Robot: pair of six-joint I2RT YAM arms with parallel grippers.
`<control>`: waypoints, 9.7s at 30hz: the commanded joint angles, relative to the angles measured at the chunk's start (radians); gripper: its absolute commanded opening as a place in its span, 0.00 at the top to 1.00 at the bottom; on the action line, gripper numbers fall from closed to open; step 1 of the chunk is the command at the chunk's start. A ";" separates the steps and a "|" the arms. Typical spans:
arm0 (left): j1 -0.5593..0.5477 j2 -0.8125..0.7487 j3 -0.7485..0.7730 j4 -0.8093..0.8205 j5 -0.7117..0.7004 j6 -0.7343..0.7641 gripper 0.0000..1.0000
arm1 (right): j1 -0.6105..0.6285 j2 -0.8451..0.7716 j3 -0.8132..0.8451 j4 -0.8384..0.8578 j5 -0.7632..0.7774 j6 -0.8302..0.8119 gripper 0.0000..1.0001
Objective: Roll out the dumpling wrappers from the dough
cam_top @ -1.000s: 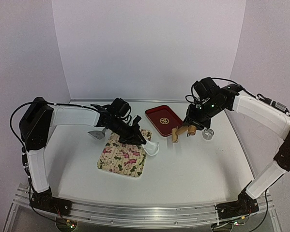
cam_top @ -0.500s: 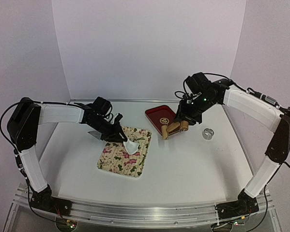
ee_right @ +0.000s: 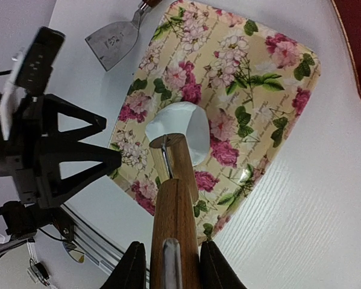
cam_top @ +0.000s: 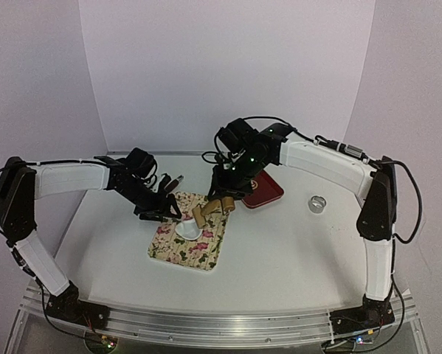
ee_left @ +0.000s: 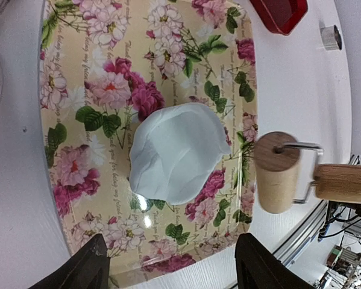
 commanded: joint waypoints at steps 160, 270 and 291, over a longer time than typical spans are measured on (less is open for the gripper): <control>0.139 0.187 -0.154 0.016 -0.175 0.156 1.00 | -0.244 0.397 -0.092 -0.327 0.305 0.151 1.00; 0.122 0.126 -0.008 -0.034 -0.130 0.609 1.00 | -0.054 0.068 0.196 -0.229 -0.048 0.014 1.00; 0.041 0.126 -0.023 -0.047 -0.235 0.640 1.00 | -0.040 0.149 0.356 -0.312 -0.040 -0.026 1.00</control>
